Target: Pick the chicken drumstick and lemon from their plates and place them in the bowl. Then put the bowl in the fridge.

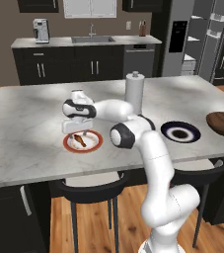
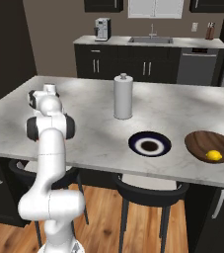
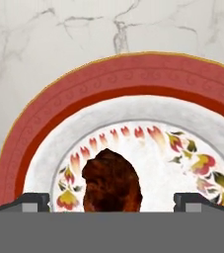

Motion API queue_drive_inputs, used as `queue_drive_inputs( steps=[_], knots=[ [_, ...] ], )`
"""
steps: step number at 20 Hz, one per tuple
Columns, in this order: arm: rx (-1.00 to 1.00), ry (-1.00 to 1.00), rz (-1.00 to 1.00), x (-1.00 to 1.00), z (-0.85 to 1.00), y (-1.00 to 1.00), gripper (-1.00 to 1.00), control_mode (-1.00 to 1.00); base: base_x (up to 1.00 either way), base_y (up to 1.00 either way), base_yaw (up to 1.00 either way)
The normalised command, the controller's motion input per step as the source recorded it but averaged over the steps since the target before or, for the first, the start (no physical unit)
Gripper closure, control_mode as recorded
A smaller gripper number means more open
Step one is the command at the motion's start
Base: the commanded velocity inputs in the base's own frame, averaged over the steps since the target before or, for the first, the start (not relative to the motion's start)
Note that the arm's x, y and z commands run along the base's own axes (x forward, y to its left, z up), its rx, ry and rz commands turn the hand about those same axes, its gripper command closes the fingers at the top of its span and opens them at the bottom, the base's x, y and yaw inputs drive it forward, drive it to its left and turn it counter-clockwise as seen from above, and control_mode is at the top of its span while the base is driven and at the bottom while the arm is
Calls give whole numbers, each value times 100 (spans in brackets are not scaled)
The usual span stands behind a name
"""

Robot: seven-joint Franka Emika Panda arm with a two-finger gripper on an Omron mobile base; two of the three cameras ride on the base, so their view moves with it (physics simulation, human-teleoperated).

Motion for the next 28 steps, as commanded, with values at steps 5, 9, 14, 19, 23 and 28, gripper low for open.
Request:
queue_drive_inputs(
  steps=[5, 9, 14, 19, 23, 28],
  knots=[
    [0, 0, 0, -5, -7, 2, -100, -100, 0, 0, 0],
    [0, 0, -3, -25, 0, 0, -100, -100, 0, 0, 0],
    [0, -2, -3, -29, 0, 0, -100, -100, 0, 0, 0],
    [0, -1, -5, -26, -8, -7, -100, -100, 0, 0, 0],
    [0, -1, -4, -4, -19, -14, -100, -100, 0, 0, 0],
    [-3, -1, -1, 1, -15, -11, -100, -100, 0, 0, 0]
  ],
)
